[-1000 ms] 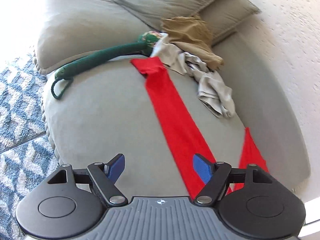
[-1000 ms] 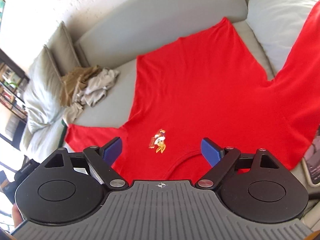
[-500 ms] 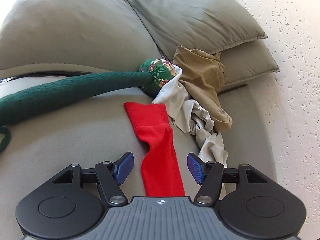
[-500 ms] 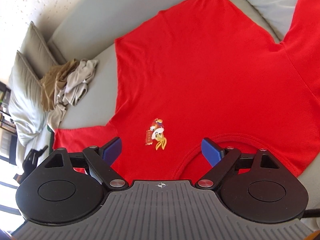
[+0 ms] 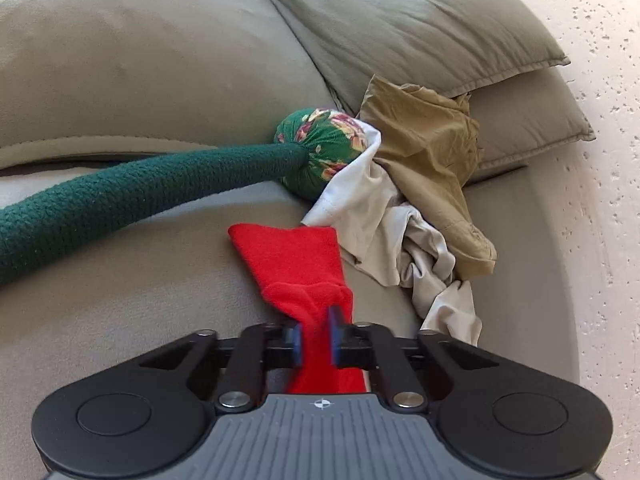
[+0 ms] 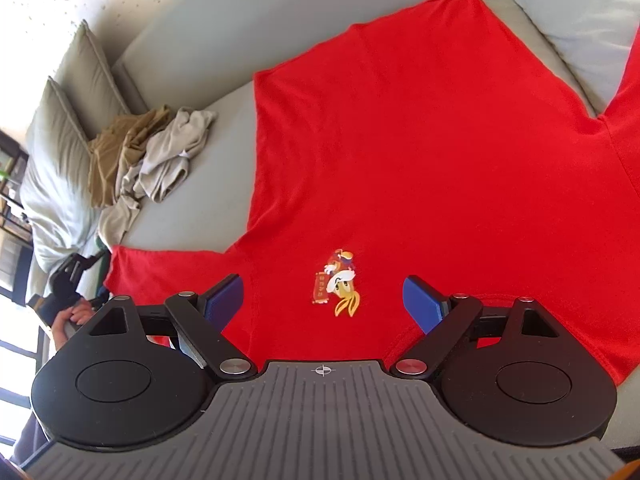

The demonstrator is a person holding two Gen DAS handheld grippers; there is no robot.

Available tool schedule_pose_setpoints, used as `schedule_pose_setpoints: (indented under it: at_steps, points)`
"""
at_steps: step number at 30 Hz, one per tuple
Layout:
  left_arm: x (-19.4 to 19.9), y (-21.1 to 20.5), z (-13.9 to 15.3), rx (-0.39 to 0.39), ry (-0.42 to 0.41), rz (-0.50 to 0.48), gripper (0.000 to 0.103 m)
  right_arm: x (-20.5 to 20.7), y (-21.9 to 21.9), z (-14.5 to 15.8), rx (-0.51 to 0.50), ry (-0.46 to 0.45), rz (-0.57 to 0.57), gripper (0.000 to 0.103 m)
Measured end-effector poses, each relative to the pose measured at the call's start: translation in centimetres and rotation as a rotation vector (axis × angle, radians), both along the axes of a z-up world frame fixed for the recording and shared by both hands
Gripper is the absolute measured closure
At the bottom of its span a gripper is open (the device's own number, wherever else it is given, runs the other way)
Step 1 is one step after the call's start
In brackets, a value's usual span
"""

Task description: Fold clothes

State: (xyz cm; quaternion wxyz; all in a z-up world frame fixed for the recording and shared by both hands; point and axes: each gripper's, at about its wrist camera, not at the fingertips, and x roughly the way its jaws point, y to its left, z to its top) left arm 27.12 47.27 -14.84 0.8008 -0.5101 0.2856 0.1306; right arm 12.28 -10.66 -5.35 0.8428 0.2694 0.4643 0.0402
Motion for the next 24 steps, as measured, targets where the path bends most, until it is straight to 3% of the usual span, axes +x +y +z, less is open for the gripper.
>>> schedule_pose_setpoints:
  at_steps: [2,6,10,14,19,24]
  points:
    - [-0.4,-0.7,1.0,0.07,0.002,-0.008,0.103,-0.4,-0.4,0.4,0.001,-0.017,-0.006,0.015]
    - [-1.5,-2.9,5.0,0.29,0.008,-0.037,0.103,-1.5,-1.4,1.5,0.013,-0.056,-0.017,0.015]
    - [-2.8,-6.8,10.6,0.546,-0.024,-0.154,0.103,-3.2,-2.8,2.5,0.046,-0.084,-0.023,0.015]
    - [-4.9,-12.4,15.2,0.731,-0.089,-0.277,0.103,-5.6,-5.0,2.9,0.095,-0.1,-0.061,0.015]
    - [-8.6,-21.5,18.5,0.893,-0.178,-0.391,0.103,-8.2,-8.4,2.9,0.111,-0.106,-0.094,0.013]
    - [-12.7,-32.0,18.0,1.007,-0.227,-0.505,0.103,-10.5,-11.2,1.8,0.04,-0.113,-0.085,0.011]
